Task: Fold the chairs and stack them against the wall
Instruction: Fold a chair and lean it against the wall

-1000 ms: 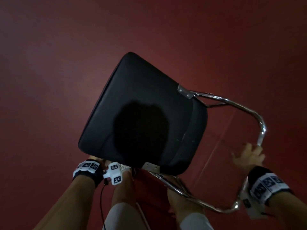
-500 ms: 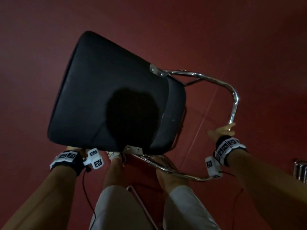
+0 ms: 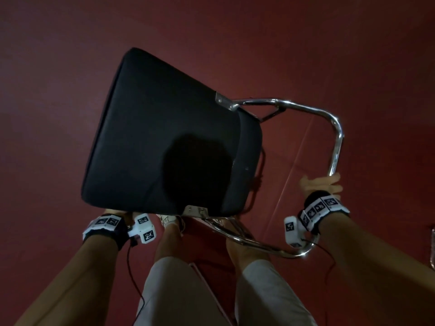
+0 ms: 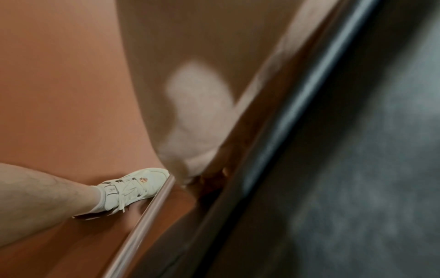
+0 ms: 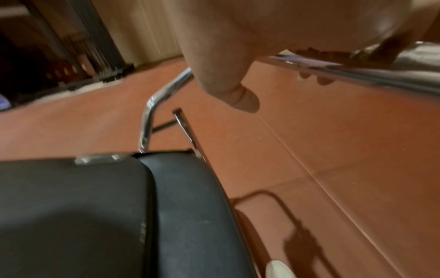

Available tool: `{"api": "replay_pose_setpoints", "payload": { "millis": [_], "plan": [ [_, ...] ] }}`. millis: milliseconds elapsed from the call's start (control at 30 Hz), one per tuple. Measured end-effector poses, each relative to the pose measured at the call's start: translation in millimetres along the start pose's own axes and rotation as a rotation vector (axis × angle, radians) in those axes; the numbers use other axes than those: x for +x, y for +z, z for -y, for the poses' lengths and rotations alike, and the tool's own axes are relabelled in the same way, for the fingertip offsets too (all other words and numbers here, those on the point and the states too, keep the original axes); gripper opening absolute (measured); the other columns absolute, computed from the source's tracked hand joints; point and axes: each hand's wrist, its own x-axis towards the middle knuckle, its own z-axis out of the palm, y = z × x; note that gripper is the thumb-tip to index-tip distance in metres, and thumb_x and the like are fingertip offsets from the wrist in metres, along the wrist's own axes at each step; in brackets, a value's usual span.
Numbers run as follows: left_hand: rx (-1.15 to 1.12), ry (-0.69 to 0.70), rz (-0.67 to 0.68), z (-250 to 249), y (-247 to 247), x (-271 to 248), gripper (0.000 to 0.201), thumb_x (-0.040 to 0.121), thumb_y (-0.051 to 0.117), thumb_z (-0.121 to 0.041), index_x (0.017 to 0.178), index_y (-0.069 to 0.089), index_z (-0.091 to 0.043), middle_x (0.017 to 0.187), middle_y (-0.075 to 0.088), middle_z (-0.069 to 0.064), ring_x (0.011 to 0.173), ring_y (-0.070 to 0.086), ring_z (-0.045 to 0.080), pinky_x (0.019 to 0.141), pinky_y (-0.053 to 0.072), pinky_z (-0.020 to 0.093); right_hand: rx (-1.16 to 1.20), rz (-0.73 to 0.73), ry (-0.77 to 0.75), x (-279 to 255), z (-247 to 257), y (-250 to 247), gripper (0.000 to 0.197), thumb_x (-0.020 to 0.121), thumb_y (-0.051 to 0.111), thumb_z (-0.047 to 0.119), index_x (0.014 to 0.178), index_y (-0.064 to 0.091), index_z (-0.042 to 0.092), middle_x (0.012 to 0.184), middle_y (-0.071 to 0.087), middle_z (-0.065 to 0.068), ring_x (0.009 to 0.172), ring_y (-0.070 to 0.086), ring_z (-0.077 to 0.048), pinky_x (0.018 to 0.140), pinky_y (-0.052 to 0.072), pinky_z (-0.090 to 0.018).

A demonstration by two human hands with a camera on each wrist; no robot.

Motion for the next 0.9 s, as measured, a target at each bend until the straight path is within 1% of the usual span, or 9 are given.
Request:
{"api": "replay_pose_setpoints", "payload": {
  "millis": [100,200,333,433,500,567,633,700,900],
  "plan": [
    [0.029,0.032,-0.030,2,-2,-15,0.069,0.065,0.058,-0.076,0.125,0.052,-0.043,0.133,0.060,-0.002,0.111,0.062,0.029,0.090,0.048,0.037,0.045,-0.034,0.009,-16,1,-25,0.084,0.089,0.064,0.037,0.154,0.016,0.012,0.148,0.028,-0.023,0.133,0.034,-0.044,0.109,0.029,-0.054],
    [0.113,0.041,-0.021,-1,-7,-34,0.082,0.079,0.052,-0.079,0.150,0.031,-0.042,0.157,0.039,0.000,0.134,0.049,0.027,0.102,0.042,0.038,0.067,0.027,-0.037,-27,-2,-50,0.081,0.089,0.062,0.037,0.151,0.018,0.011,0.149,0.028,-0.022,0.133,0.032,-0.044,0.108,0.030,-0.054],
    [0.124,0.095,0.004,-18,-13,-79,0.067,0.101,0.049,-0.046,0.158,0.021,-0.022,0.158,0.034,0.009,0.139,0.043,0.030,0.109,0.038,0.035,0.088,0.086,-0.085,-53,-3,-82,0.083,0.089,0.060,0.041,0.152,0.016,0.011,0.150,0.026,-0.021,0.134,0.031,-0.043,0.111,0.029,-0.056],
    [0.183,0.100,-0.061,-17,-12,-94,0.084,0.097,0.057,-0.048,0.158,0.001,-0.036,0.158,0.036,0.007,0.133,0.049,0.026,0.106,0.044,0.032,0.116,0.128,-0.090,-70,2,-108,0.085,0.090,0.059,0.044,0.153,0.015,0.008,0.150,0.025,-0.022,0.134,0.030,-0.044,0.111,0.029,-0.057],
    [0.114,0.085,-0.070,-21,-16,-112,0.080,0.097,0.058,-0.045,0.158,0.008,-0.037,0.153,0.043,0.008,0.130,0.051,0.029,0.104,0.046,0.037,0.130,0.158,-0.078,-78,4,-123,0.084,0.090,0.058,0.045,0.152,0.018,0.006,0.149,0.026,-0.022,0.134,0.031,-0.044,0.111,0.030,-0.056],
    [-0.218,0.139,-0.091,-38,-20,-125,0.052,0.100,0.052,-0.042,0.148,0.036,-0.034,0.141,0.053,0.012,0.115,0.058,0.035,0.092,0.050,0.040,0.164,0.172,-0.091,-87,3,-138,0.082,0.090,0.056,0.046,0.150,0.021,0.004,0.147,0.028,-0.021,0.132,0.032,-0.043,0.109,0.032,-0.055],
    [-0.851,0.223,0.064,-60,-26,-120,0.031,0.096,0.057,-0.037,0.117,0.062,-0.015,0.115,0.064,0.021,0.085,0.064,0.039,0.070,0.056,0.038,0.191,0.171,-0.112,-98,5,-147,0.081,0.090,0.055,0.048,0.149,0.022,0.004,0.146,0.029,-0.021,0.131,0.033,-0.043,0.108,0.033,-0.055],
    [-1.279,0.196,0.191,-80,-30,-113,0.026,0.096,0.059,-0.035,0.097,0.068,-0.011,0.093,0.066,0.013,0.071,0.064,0.024,0.055,0.055,0.028,0.230,0.164,-0.145,-112,8,-154,0.082,0.090,0.054,0.048,0.151,0.019,0.004,0.148,0.028,-0.021,0.132,0.033,-0.043,0.108,0.033,-0.055],
    [-1.268,0.302,0.396,-129,-31,-107,0.053,0.078,0.070,-0.064,0.090,0.064,-0.014,0.078,0.060,0.006,0.053,0.054,0.016,0.051,0.047,0.025,0.263,0.324,-0.388,-169,26,-172,0.084,0.096,0.022,0.059,0.158,0.000,0.007,0.162,0.003,-0.022,0.146,0.012,-0.040,0.116,0.015,-0.055]
  ]
}}
